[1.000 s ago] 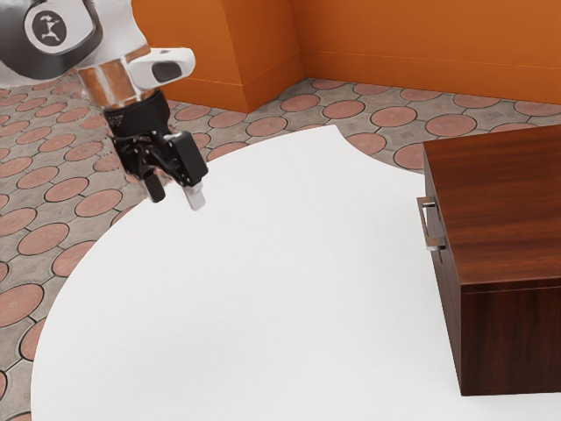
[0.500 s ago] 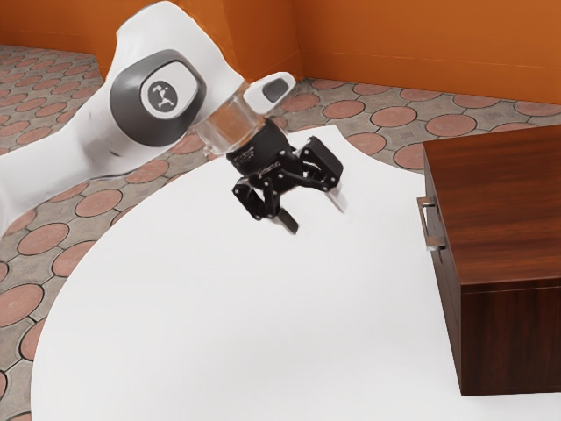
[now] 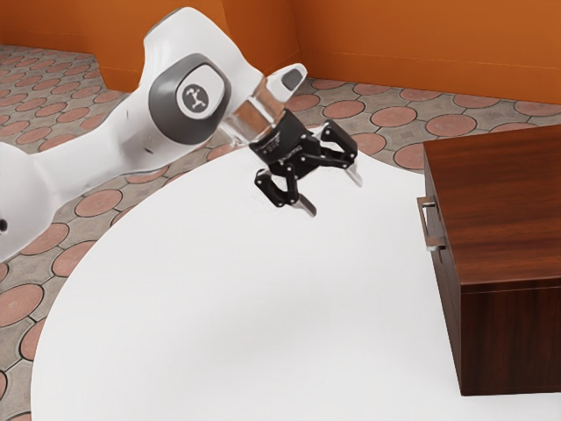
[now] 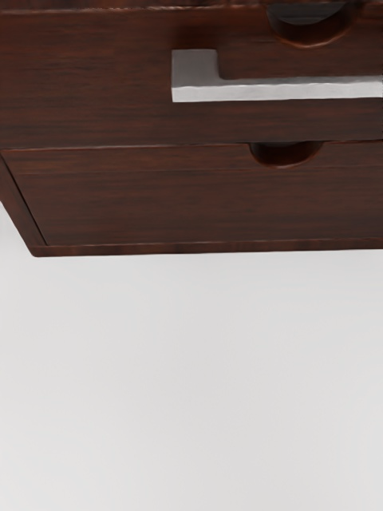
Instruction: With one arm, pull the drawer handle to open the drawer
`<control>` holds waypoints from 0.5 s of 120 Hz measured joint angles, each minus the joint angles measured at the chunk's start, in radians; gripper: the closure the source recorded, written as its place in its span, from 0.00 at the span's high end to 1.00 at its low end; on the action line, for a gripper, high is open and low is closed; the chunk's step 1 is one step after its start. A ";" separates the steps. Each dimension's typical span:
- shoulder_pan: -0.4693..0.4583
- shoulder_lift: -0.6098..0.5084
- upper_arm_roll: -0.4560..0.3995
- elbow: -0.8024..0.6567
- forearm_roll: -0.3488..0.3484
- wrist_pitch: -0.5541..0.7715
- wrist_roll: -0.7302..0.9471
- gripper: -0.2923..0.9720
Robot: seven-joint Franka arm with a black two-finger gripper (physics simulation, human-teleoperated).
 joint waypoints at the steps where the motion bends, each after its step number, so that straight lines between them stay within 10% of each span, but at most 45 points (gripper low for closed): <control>1: 0.007 0.002 -0.009 0.004 0.001 0.001 -0.002 0.73; 60: 0.031 0.064 -0.144 0.008 -0.023 0.085 -0.066 0.73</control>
